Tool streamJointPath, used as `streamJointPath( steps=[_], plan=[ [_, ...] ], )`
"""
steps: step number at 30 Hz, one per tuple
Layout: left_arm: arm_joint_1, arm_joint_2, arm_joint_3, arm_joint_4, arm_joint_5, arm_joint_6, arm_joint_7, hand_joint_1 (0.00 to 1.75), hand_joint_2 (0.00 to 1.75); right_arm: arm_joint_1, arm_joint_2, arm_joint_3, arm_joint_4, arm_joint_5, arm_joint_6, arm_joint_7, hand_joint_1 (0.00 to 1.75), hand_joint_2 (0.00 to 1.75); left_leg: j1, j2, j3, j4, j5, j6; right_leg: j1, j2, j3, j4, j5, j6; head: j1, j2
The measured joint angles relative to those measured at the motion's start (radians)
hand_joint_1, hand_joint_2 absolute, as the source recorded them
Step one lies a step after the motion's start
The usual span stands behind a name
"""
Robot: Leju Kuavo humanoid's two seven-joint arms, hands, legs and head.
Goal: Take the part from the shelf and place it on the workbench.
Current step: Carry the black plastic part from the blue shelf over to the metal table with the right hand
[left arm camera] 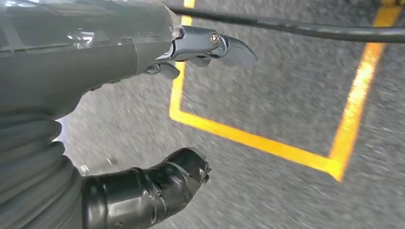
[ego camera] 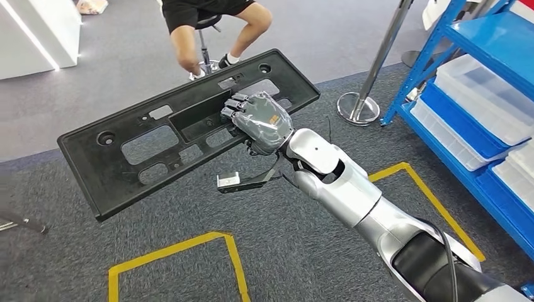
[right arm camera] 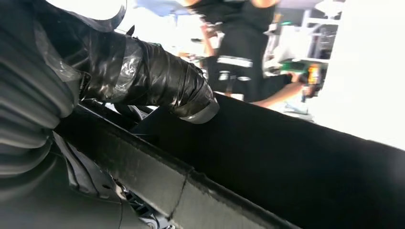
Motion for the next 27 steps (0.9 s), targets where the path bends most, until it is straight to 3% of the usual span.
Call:
streamJointPath(
  steps=[1,3,5,7,9,10,11,12,13,14,16,18,20,21,23,25,27],
  plan=[
    [-0.002,-0.002,0.000,0.000,0.000,0.000,0.001,0.00,1.75,-0.001,-0.001,-0.001,-0.001,0.000,0.000,0.000,1.75,1.75,-0.001,0.020,0.055,-0.071,-0.016,-0.005,-0.003,-0.013,-0.014,0.014,0.002,0.008,0.000,0.000],
    [-0.004,-0.003,0.000,0.001,0.000,0.001,0.001,0.00,1.75,-0.001,-0.002,-0.003,-0.002,0.000,0.000,0.000,1.75,1.75,-0.017,0.042,0.114,-0.160,-0.059,0.003,-0.008,-0.039,-0.030,0.035,0.007,0.024,0.002,0.000],
    [-0.003,0.004,0.000,0.003,-0.001,0.003,0.000,0.00,1.75,0.004,-0.003,-0.002,-0.002,0.000,0.000,0.000,1.75,1.75,-0.027,0.023,0.103,-0.167,-0.059,0.034,-0.018,-0.053,-0.034,0.044,0.010,0.038,0.003,0.000],
    [-0.005,0.011,0.000,0.006,-0.002,0.004,0.001,0.00,1.75,0.011,-0.003,-0.001,-0.001,0.000,0.000,0.000,1.75,1.75,-0.031,0.003,0.086,-0.168,-0.043,0.063,-0.028,-0.005,-0.048,0.079,-0.035,0.044,0.003,0.000],
    [-0.009,0.013,0.000,0.007,0.000,0.002,0.001,0.00,1.75,0.014,-0.006,-0.001,0.001,0.000,0.000,-0.001,1.75,1.75,-0.039,-0.019,0.064,-0.169,-0.023,0.088,-0.025,0.067,-0.084,0.188,-0.129,0.038,0.003,0.000],
    [-0.010,0.012,0.000,0.007,0.003,0.000,0.001,0.00,1.75,0.015,-0.007,-0.001,0.001,0.000,0.000,-0.001,1.75,1.75,-0.044,-0.031,0.052,-0.169,-0.013,0.095,-0.019,0.085,-0.103,0.256,-0.169,0.032,0.003,0.000],
    [-0.009,0.011,0.000,0.008,0.008,-0.003,0.001,0.00,1.75,0.017,-0.009,-0.001,0.002,0.000,0.000,-0.001,1.75,1.75,-0.050,-0.046,0.040,-0.168,-0.005,0.100,-0.011,0.093,-0.114,0.308,-0.192,0.026,0.003,0.000],
    [-0.009,0.009,0.000,0.008,0.015,-0.008,0.001,0.00,1.75,0.019,-0.011,-0.001,0.002,0.000,0.000,-0.001,1.75,1.75,-0.056,-0.063,0.029,-0.167,0.003,0.102,-0.003,0.096,-0.110,0.327,-0.193,0.017,0.003,0.000],
    [-0.008,0.008,0.000,0.008,0.029,-0.018,0.001,0.00,1.75,0.020,-0.012,-0.001,0.002,0.000,0.000,-0.001,1.75,1.75,-0.060,-0.080,0.019,-0.165,0.009,0.104,0.006,0.101,-0.087,0.306,-0.176,0.005,0.003,0.000],
    [-0.008,0.007,0.000,0.008,0.052,-0.032,0.001,0.00,1.75,0.021,-0.014,-0.001,0.002,-0.001,0.000,-0.002,1.75,1.75,-0.063,-0.096,0.011,-0.165,0.014,0.105,0.014,0.110,-0.048,0.251,-0.147,-0.008,0.003,0.000],
    [-0.007,0.009,0.000,0.008,0.110,-0.055,0.001,0.00,1.75,0.019,-0.016,-0.004,0.001,-0.002,0.001,-0.004,1.75,1.75,-0.065,-0.122,-0.001,-0.165,0.025,0.103,0.025,0.153,0.034,0.115,-0.109,-0.034,0.002,0.000],
    [-0.001,0.017,0.000,0.009,0.152,-0.057,0.001,0.00,1.75,0.018,-0.020,-0.008,-0.001,-0.003,0.001,-0.005,1.75,1.75,-0.059,-0.143,-0.007,-0.172,0.040,0.094,0.027,0.180,0.070,0.046,-0.101,-0.040,0.003,0.000],
    [0.009,0.027,0.000,0.010,0.167,-0.053,0.001,0.00,1.75,0.018,-0.023,-0.009,-0.002,-0.004,0.003,-0.006,1.75,1.75,-0.054,-0.166,-0.010,-0.186,0.056,0.083,0.026,0.162,0.078,0.024,-0.087,-0.037,0.004,0.000],
    [0.013,0.032,0.000,0.011,0.170,-0.053,0.000,0.00,1.75,0.018,-0.023,-0.009,-0.003,-0.004,0.004,-0.006,1.75,1.75,-0.057,-0.158,-0.014,-0.187,0.054,0.079,0.024,0.148,0.082,0.010,-0.078,-0.038,0.004,0.000],
    [0.016,0.039,0.000,0.011,0.178,-0.055,0.000,0.00,1.75,0.017,-0.025,-0.010,-0.006,-0.005,0.006,-0.006,1.75,1.75,-0.062,-0.108,-0.041,-0.137,0.016,0.070,0.020,0.116,0.090,-0.017,-0.064,-0.041,0.004,0.000],
    [0.016,0.040,0.000,0.011,0.181,-0.058,0.000,0.00,1.75,0.019,-0.026,-0.011,-0.007,-0.005,0.009,-0.006,1.75,1.75,-0.057,-0.057,-0.095,-0.011,-0.044,0.060,0.020,0.088,0.089,-0.020,-0.060,-0.041,0.004,0.000],
    [0.020,0.040,0.000,0.011,0.182,-0.060,0.001,0.00,1.75,0.026,-0.027,-0.011,-0.007,-0.005,0.012,-0.006,1.75,1.75,-0.047,-0.042,-0.131,0.076,-0.064,0.048,0.019,0.060,0.085,-0.015,-0.063,-0.038,0.004,0.000]
  ],
)
